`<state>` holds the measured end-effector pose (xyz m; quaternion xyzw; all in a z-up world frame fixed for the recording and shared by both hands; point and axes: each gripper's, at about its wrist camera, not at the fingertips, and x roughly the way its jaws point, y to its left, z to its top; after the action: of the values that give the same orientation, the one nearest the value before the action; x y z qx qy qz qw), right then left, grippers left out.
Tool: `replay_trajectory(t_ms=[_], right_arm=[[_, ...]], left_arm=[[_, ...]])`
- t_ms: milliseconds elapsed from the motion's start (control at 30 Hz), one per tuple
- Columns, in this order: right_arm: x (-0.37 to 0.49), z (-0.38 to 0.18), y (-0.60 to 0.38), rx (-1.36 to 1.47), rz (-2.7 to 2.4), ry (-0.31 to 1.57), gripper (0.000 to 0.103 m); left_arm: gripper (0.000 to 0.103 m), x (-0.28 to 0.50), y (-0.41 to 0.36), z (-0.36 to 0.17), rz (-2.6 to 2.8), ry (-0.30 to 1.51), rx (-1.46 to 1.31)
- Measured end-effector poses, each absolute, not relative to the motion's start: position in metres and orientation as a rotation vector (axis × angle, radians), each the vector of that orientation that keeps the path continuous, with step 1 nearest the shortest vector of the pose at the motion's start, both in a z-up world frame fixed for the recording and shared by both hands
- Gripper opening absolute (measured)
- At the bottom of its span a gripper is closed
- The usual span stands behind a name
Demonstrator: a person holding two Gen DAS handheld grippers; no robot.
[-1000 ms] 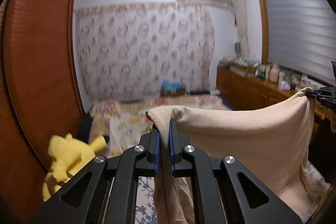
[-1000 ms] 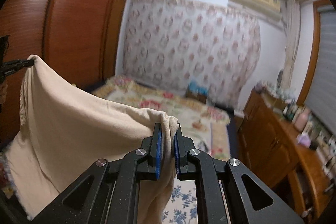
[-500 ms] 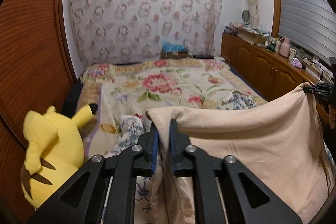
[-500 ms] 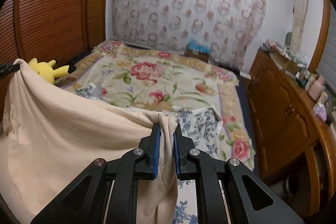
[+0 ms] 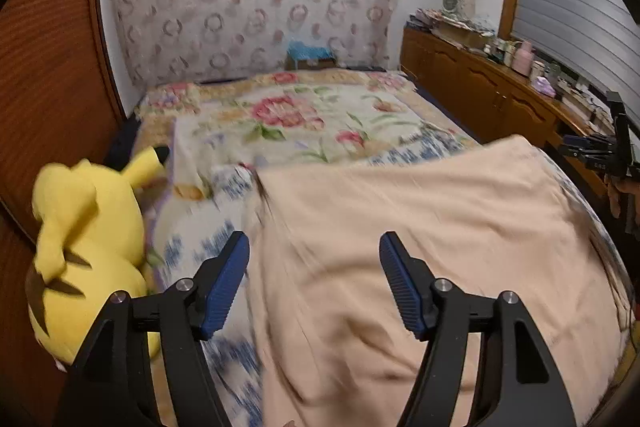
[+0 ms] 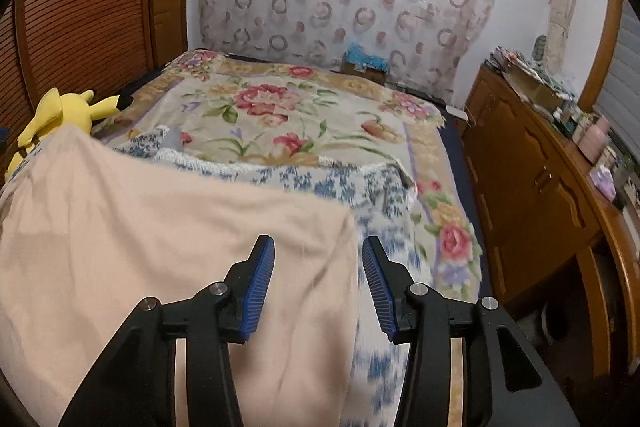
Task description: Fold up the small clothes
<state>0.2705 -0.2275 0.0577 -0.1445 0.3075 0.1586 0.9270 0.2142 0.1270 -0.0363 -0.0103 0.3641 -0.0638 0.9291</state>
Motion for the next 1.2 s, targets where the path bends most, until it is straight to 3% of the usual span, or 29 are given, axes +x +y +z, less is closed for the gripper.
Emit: replay_trajectory(t_ms=[500,767,833,1200], right_arm=[[0.161,0.036,-0.262,-0.234,0.351,0.717,0.047],[0.122,0.027,-0.260,-0.267,0.427,0.765,0.024],[0.120,0.030,-0.266,-0.269,0.431,0.768,0.005],[0.095,0.056,-0.327,-0.219,0.345,0.736,0.002]], left_arm=[[0.069,0.148,0.101,-0.076,-0.107,0.845,-0.019],[0.069,0.141,0.098,-0.094,-0.096,0.894,-0.015],[0.069,0.142,0.098,-0.101,-0.095,0.910,-0.014],[0.074,0.139,0.096,-0.106,-0.078,0.888,0.013]])
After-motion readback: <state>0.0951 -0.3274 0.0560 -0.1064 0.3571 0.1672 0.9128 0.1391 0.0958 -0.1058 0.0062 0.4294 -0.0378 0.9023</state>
